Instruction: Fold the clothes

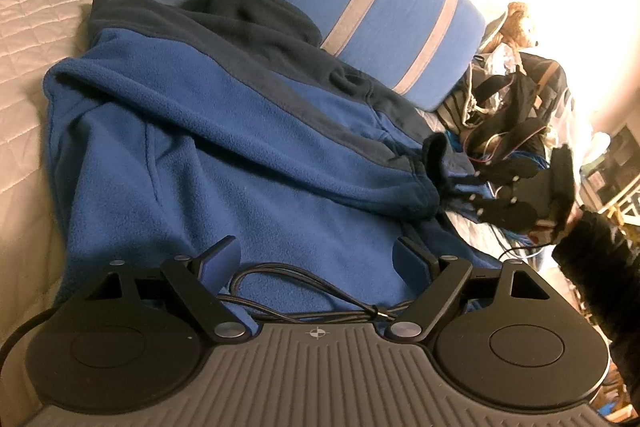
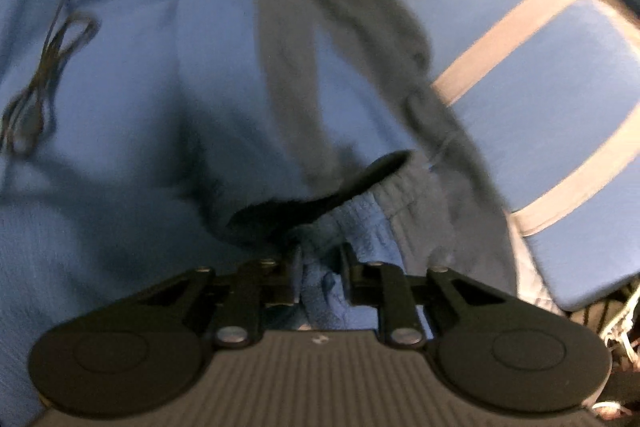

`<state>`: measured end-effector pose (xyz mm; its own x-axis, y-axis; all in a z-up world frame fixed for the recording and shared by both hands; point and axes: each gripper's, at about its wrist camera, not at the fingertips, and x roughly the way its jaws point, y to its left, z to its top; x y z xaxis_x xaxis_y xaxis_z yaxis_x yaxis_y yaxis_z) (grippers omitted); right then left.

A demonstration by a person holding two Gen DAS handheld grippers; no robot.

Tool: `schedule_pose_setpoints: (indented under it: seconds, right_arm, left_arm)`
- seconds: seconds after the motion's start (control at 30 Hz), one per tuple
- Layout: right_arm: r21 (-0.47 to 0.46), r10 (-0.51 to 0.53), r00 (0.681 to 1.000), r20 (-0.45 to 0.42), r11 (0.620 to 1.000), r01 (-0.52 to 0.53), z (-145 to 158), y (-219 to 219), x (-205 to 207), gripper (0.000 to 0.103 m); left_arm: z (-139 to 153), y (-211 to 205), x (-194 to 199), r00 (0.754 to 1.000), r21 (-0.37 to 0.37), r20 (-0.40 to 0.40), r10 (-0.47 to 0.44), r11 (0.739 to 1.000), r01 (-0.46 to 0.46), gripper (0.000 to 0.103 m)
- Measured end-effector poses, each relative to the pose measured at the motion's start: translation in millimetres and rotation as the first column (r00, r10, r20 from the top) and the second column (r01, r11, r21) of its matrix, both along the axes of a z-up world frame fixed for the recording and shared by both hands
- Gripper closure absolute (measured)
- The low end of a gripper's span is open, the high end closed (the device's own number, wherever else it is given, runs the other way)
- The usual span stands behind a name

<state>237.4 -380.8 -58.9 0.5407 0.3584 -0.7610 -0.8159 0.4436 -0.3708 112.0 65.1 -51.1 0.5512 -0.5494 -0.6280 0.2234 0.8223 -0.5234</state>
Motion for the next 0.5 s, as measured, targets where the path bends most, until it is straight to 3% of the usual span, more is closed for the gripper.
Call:
schedule_pose_setpoints:
  seconds: [0.17,0.3,0.5]
  right_arm:
    - [0.163,-0.169,0.985,0.031,0.973,0.162,41.5,-17.6,22.9,0.085]
    - [0.298,-0.293,0.956,0.010,0.914,0.277,71.6,-33.0,50.7,0.087]
    - [0.441,-0.400,0.916,-0.002,0.822,0.360,110.3,-42.7,77.6,0.087]
  left_arm:
    - [-0.3,0.2,-0.1,1.000,-0.002,0.002,0.001,1.000,-0.001,0.019]
    - [-0.4,0.9,0.3,1.000,-0.003,0.001,0.003,1.000,-0.003,0.019]
    - [0.1,2.1,0.1,1.000,-0.012,0.005,0.007,1.000,-0.007,0.019]
